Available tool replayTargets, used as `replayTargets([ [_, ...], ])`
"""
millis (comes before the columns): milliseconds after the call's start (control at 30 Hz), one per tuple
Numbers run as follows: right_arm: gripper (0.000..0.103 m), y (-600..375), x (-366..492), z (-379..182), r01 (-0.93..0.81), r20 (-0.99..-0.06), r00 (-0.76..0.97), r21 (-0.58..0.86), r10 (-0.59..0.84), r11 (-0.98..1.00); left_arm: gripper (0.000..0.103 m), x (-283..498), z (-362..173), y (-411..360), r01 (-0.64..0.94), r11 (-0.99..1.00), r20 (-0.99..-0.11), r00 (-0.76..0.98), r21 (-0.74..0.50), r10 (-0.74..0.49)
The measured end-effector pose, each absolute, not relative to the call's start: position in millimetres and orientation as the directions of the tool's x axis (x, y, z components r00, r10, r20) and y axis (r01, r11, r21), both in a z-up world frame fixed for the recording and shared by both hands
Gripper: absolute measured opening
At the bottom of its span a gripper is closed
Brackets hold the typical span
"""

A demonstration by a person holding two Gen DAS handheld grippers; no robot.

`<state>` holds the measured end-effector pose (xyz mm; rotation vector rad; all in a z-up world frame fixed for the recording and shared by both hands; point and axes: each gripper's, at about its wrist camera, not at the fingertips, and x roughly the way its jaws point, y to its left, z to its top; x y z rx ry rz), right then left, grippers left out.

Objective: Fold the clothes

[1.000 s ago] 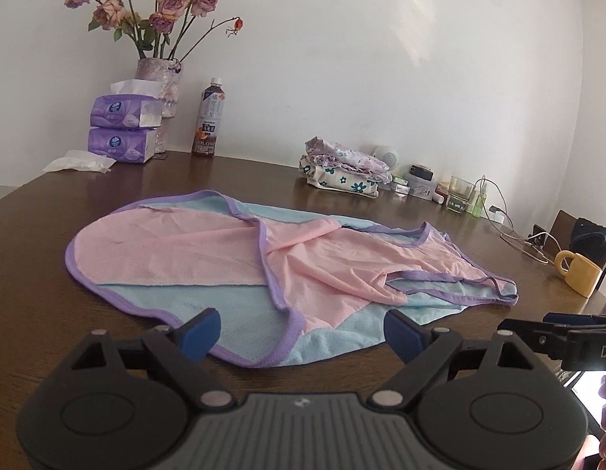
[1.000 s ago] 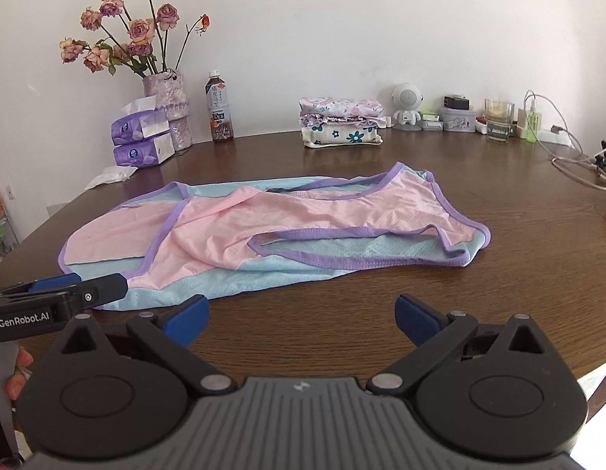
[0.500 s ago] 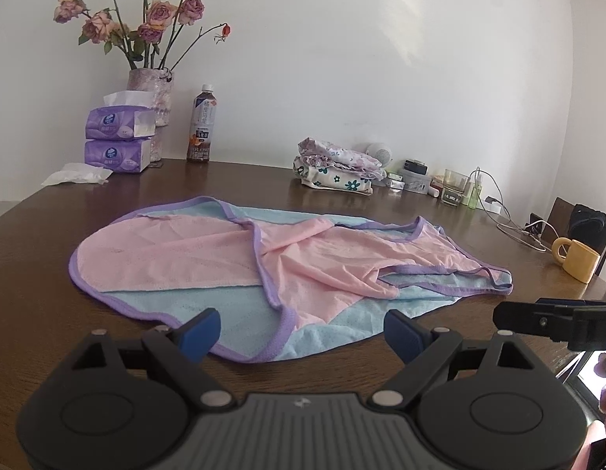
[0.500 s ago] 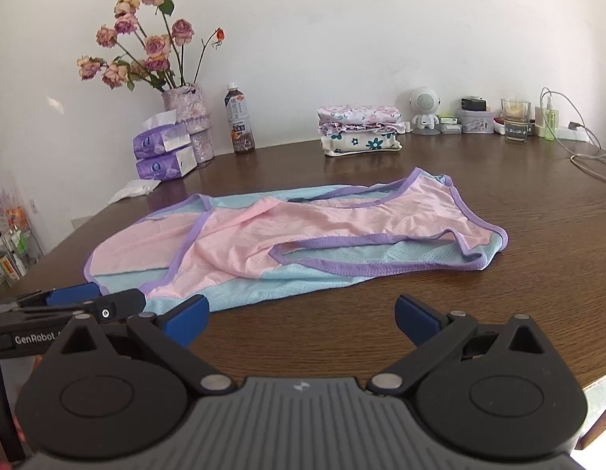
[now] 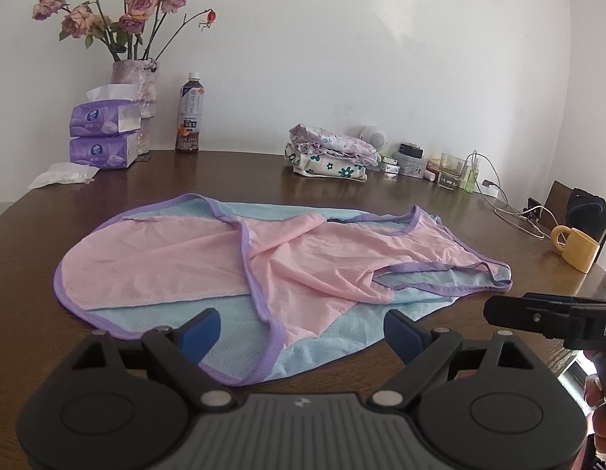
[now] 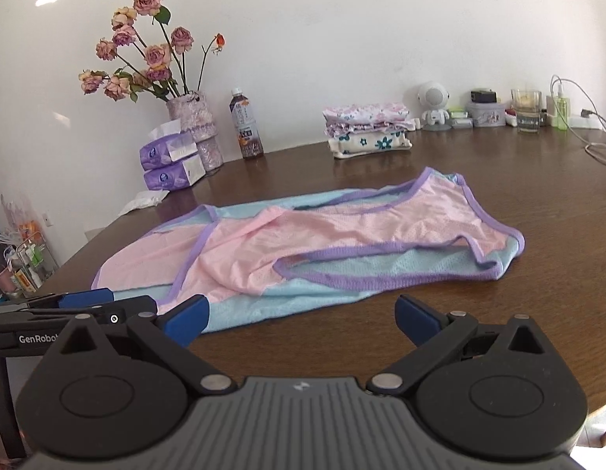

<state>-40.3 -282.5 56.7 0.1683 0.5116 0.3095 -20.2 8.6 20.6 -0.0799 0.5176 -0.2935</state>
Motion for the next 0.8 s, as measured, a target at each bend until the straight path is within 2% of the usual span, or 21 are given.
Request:
replayTargets([
  [300,0.103,-291,-19,53,-0.272,-0.454,0.806,0.286,0.380,0.919,0.090,2,29,5,0.242,0.962,-0.474,0.837,-0.129,-0.274],
  [533,0.103,-304,13,45,-0.261,-0.546,0.761,0.238,0.351,0.936,0.090,27,26,7,0.197,0.974,-0.514,0.828,-0.108,-0.224],
  [700,0.102,-303,35,49,-0.335,-0.591,0.712,0.189,0.380,0.923,0.089,44,27,8,0.199,0.974,-0.549,0.805,-0.104,-0.223],
  [767,0.093,-296,44,50,-0.385,-0.607,0.685,0.167,0.402,0.908,0.089,48,25,4,0.211,0.975,-0.564,0.798,-0.070,-0.213],
  [800,0.084,-291,48,50,-0.411,-0.618,0.669,0.156,0.413,0.898,0.087,50,24,2,0.218,0.974,-0.570,0.795,-0.054,-0.209],
])
